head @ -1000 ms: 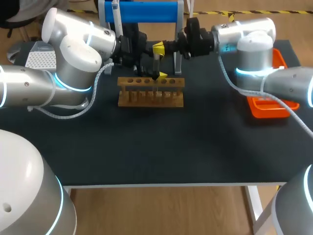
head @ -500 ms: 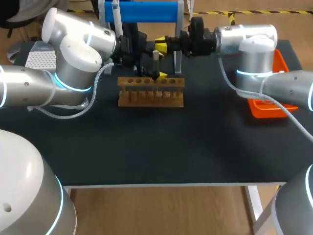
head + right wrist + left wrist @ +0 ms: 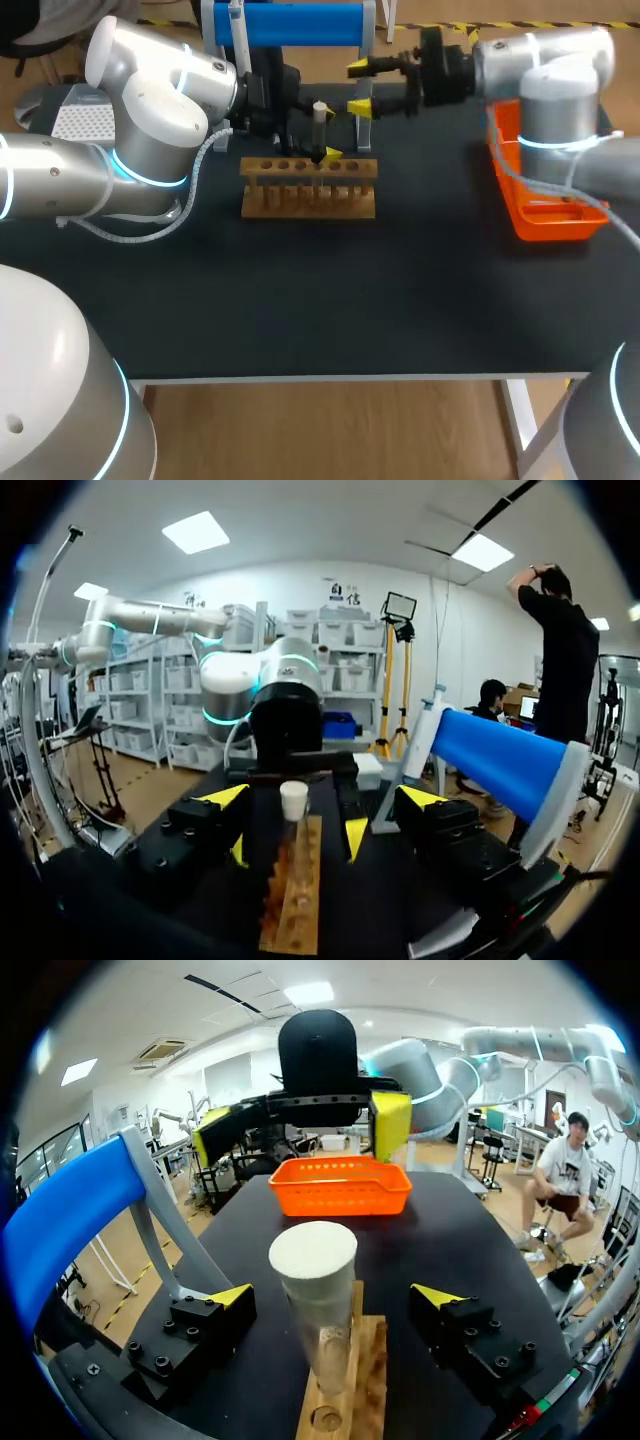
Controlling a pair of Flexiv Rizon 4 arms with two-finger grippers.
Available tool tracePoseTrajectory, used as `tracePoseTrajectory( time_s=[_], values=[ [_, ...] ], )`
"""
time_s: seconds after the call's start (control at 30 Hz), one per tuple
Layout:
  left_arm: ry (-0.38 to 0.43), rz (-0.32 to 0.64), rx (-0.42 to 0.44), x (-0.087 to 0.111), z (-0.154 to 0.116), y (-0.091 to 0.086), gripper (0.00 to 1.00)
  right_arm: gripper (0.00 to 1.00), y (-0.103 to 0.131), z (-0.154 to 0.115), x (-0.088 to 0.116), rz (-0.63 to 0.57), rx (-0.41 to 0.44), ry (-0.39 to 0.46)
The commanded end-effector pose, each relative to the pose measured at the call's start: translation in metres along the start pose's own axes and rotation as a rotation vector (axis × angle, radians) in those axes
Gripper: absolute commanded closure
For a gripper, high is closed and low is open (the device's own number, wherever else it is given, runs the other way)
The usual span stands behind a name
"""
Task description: Invert the test tube, pick up the pipette, mount the tip to pipette, aspirate from beaker and dispense into the tube, eject the tip, return the pipette, and cap with the stopper.
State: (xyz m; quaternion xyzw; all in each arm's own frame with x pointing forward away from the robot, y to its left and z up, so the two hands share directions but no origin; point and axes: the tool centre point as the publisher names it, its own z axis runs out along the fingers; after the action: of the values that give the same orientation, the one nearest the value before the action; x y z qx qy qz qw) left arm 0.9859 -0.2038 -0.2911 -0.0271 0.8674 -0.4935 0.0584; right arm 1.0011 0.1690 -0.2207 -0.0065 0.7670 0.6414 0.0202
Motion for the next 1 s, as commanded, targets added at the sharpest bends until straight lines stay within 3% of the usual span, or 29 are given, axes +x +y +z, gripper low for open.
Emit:
tracePoseTrajectory(
  time_s=[0.03,0.13,0.3,1.0],
  values=[
    [-0.001,0.0,-0.001,0.0,0.0,0.0,0.0,0.0,0.001,-0.042,0.014,-0.007,0.113,-0.034],
    [-0.001,0.0,-0.001,0.0,0.0,0.0,0.0,0.0,-0.013,-0.061,0.012,-0.023,0.207,-0.085],
    [-0.001,0.0,-0.001,0.0,0.0,0.0,0.0,0.0,-0.027,-0.08,0.017,0.012,0.247,-0.135],
    [-0.005,-0.001,-0.005,0.001,-0.003,0.0,0.0,0.0,-0.027,-0.08,0.017,0.012,0.247,-0.135]
  ],
)
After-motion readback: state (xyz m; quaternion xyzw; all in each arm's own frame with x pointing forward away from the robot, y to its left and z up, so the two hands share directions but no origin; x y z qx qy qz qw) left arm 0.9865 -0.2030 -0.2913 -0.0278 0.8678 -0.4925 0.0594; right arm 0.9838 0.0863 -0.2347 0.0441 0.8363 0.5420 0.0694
